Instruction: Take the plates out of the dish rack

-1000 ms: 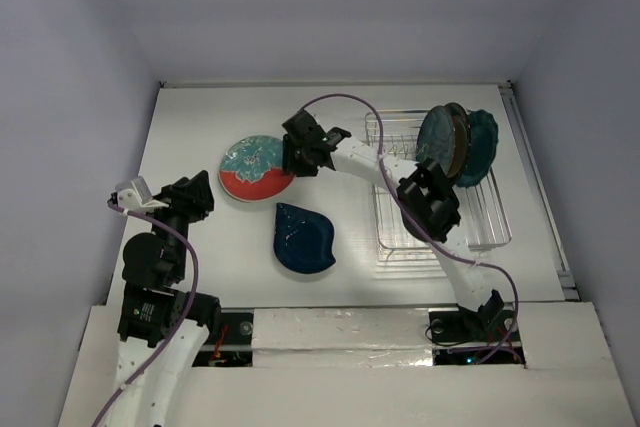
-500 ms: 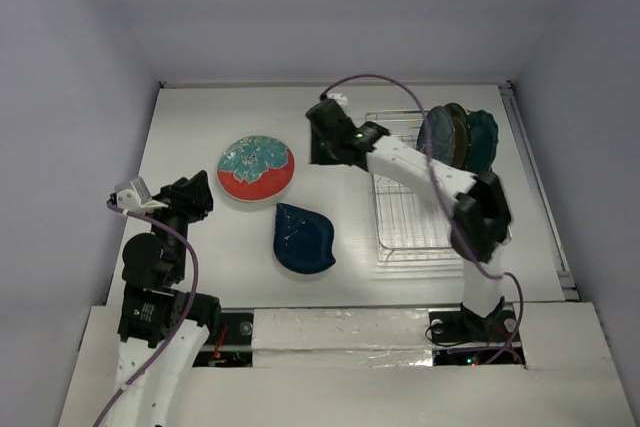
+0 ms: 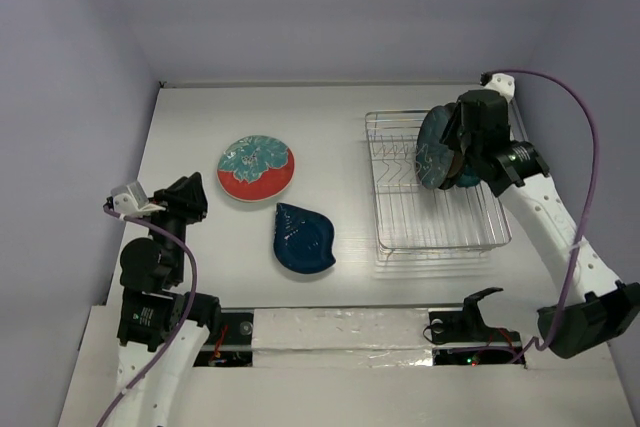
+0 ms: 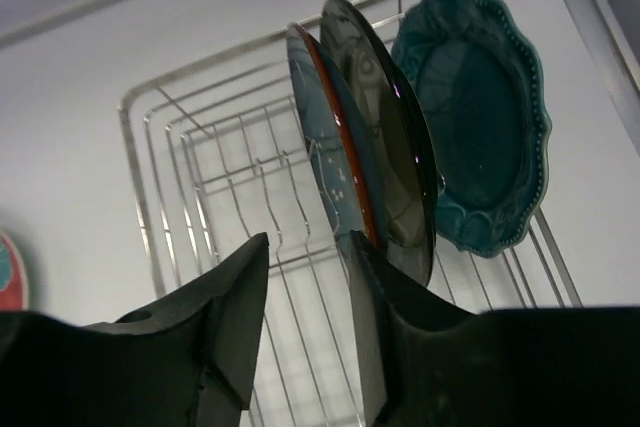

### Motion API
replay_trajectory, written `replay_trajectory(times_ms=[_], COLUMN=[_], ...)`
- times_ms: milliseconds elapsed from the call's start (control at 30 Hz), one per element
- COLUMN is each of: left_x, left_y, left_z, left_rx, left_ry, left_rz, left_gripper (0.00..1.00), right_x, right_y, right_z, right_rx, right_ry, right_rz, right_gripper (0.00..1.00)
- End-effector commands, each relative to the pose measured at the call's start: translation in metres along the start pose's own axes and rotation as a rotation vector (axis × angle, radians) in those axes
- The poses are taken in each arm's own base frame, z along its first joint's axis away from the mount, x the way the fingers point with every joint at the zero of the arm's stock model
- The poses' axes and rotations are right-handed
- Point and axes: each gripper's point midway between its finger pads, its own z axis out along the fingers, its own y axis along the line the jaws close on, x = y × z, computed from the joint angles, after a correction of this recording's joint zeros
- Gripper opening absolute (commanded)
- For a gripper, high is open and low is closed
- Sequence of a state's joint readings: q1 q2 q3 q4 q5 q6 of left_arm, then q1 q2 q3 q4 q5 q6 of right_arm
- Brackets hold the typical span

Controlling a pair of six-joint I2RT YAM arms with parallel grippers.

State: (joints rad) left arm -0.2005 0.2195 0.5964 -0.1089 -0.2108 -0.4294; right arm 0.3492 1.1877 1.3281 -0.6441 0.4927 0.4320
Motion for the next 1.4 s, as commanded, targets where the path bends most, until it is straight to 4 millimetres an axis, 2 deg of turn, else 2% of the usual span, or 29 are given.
replay_trajectory(times_ms=[0, 100, 200, 400, 533, 600, 633, 667, 733, 767, 867, 1133, 1267, 1333, 1367], left_x=[-0.009, -0.010, -0.009, -0.010, -0.010, -0.010, -0.009, -0.010, -0.010, -0.010, -0.010, -0.011, -0.011, -0.011, -0.011], left_y=[-0.004, -0.004, -0.004, -0.004, -0.004, -0.004, -0.004, -0.004, -0.004, -0.004, -0.002, 0.000, 0.000, 0.000, 0.000], left_z=[0.000, 0.000, 0.000, -0.001, -0.001, 0.000, 0.000, -0.001, -0.001, 0.000, 0.000, 0.001, 0.001, 0.001, 0.001], left_rx=[0.019, 0.021, 0.020, 0.021, 0.021, 0.020, 0.020, 0.021, 0.021, 0.021, 0.013, 0.006, 0.006, 0.005, 0.004], left_ry=[-0.043, -0.045, -0.044, -0.047, -0.045, -0.045, -0.044, -0.047, -0.047, -0.047, -0.050, -0.056, -0.056, -0.055, -0.053], left_rz=[-0.008, -0.009, -0.007, -0.006, -0.007, -0.007, -0.007, -0.008, -0.006, -0.008, -0.006, -0.006, -0.006, -0.006, -0.007], left_gripper=[0.30, 0.30, 0.32, 0.35, 0.36, 0.36, 0.36, 0.36, 0.36, 0.36, 0.37, 0.38, 0.38, 0.38, 0.38], right_x=[0.022, 0.030, 0.041, 0.054, 0.060, 0.062, 0.055, 0.053, 0.041, 0.035, 0.014, -0.060, -0.089, -0.096, -0.098], right_y=[-0.010, -0.010, -0.017, -0.036, -0.041, -0.044, -0.044, -0.046, -0.048, -0.047, -0.044, -0.037, -0.017, -0.012, 0.000], right_z=[0.019, 0.035, 0.054, 0.080, 0.093, 0.095, 0.095, 0.095, 0.088, 0.084, 0.071, 0.012, -0.017, -0.026, -0.036], right_rx=[-0.002, -0.005, 0.033, 0.111, 0.153, 0.172, 0.179, 0.195, 0.201, 0.197, 0.170, 0.112, -0.002, -0.038, -0.104], right_ry=[0.093, 0.134, 0.176, 0.210, 0.230, 0.247, 0.235, 0.235, 0.211, 0.196, 0.152, -0.019, -0.088, -0.111, -0.120], right_rz=[-0.086, -0.111, -0.125, -0.140, -0.186, -0.208, -0.212, -0.221, -0.231, -0.232, -0.239, -0.195, -0.124, -0.091, -0.074], right_gripper=[0.45, 0.46, 0.46, 0.45, 0.34, 0.24, 0.20, 0.11, 0.01, 0.00, 0.00, 0.00, 0.00, 0.00, 0.00])
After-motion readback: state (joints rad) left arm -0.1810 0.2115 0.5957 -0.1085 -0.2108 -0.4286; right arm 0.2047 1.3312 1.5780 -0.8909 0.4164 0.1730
